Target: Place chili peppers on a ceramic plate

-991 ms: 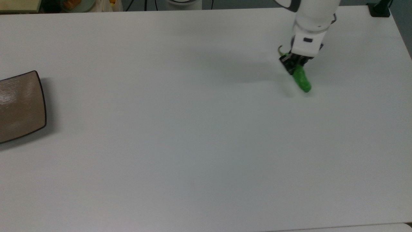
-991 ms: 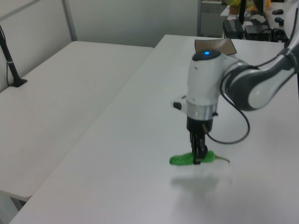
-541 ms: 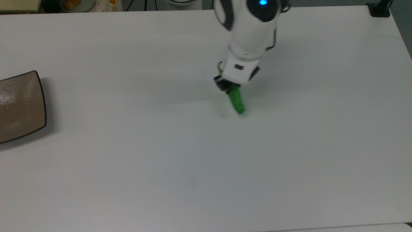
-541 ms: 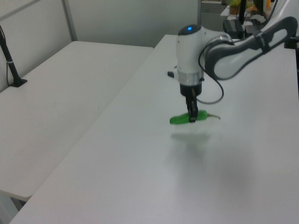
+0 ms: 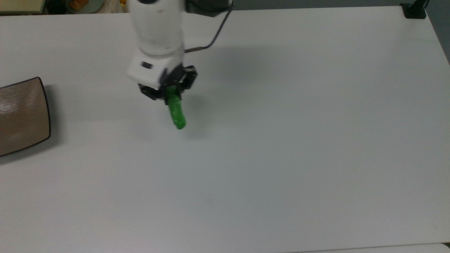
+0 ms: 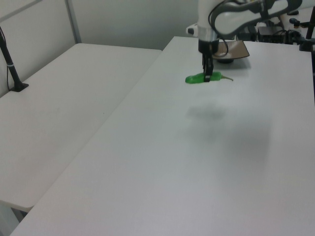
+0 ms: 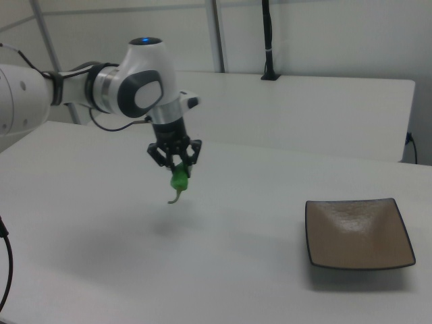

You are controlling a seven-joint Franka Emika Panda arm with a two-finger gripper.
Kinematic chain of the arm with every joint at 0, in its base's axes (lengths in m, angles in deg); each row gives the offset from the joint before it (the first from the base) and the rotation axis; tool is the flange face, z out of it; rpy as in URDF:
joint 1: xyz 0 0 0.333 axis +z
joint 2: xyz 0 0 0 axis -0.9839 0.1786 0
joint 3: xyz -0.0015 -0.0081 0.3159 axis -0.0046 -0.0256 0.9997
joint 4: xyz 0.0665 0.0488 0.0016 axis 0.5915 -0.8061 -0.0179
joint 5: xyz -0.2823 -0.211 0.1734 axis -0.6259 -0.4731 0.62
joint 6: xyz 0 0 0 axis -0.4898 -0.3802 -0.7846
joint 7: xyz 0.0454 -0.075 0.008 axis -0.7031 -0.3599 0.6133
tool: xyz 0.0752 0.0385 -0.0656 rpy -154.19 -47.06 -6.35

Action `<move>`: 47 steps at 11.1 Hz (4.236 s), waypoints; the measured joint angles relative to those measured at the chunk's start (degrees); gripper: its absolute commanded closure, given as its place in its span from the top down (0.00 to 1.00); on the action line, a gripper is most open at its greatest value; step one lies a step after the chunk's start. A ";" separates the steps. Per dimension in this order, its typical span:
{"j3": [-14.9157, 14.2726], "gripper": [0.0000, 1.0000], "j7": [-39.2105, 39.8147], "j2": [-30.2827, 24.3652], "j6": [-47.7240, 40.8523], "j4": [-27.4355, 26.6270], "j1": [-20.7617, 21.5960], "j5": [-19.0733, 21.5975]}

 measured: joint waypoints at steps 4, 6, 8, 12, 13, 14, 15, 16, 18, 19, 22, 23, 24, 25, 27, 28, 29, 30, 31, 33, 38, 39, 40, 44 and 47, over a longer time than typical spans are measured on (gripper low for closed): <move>-5.95 0.10 9.22 -0.07 -0.85 3.48 -7.95 8.62; -6.02 0.10 13.26 0.16 -0.85 3.71 -13.56 11.12; -6.22 0.10 16.93 1.11 2.11 4.41 -18.56 15.49; -6.16 0.12 19.51 7.90 7.07 9.61 -25.99 22.74; -5.76 0.38 19.52 9.92 9.45 11.33 -27.56 24.59; -5.04 0.99 19.52 11.26 12.06 12.35 -29.12 25.94; -4.11 1.00 19.53 12.02 13.66 12.84 -30.41 26.40; -3.43 1.00 19.53 12.48 15.08 12.98 -31.02 26.40; -2.89 1.00 19.51 12.77 15.86 13.03 -31.09 26.44; -2.77 1.00 19.51 12.77 15.86 13.09 -31.09 26.44; -2.61 1.00 19.50 12.75 15.76 13.20 -30.98 26.44; -2.60 1.00 19.50 12.61 13.64 13.25 -30.87 26.39; -2.60 1.00 19.50 12.07 9.44 13.39 -30.81 24.82; -2.60 1.00 19.45 11.25 4.96 13.41 -30.82 22.92; -1.84 1.00 17.16 8.83 -6.56 13.37 -30.98 21.64; -0.34 1.00 14.11 7.93 -9.69 13.32 -31.19 21.17; 2.35 1.00 9.27 6.98 -12.59 13.21 -31.46 18.46; 6.07 1.00 1.91 5.77 -14.43 12.89 -31.36 14.42; 9.76 1.00 -6.59 4.08 -15.07 12.13 -31.03 10.37; 18.66 1.00 -18.85 -1.33 -15.66 8.87 -30.62 1.54; 29.52 1.00 -34.29 -13.92 -15.95 1.00 -24.02 -10.61; 28.87 1.00 -34.99 -15.42 -15.94 -0.40 -21.33 -10.66; 26.75 1.00 -35.10 -16.66 -15.13 -1.81 -18.39 -9.80; 21.89 1.00 -33.84 -17.94 -13.20 -5.62 -15.35 -6.75; 20.85 1.00 -32.77 -17.94 -13.19 -5.74 -14.84 -6.31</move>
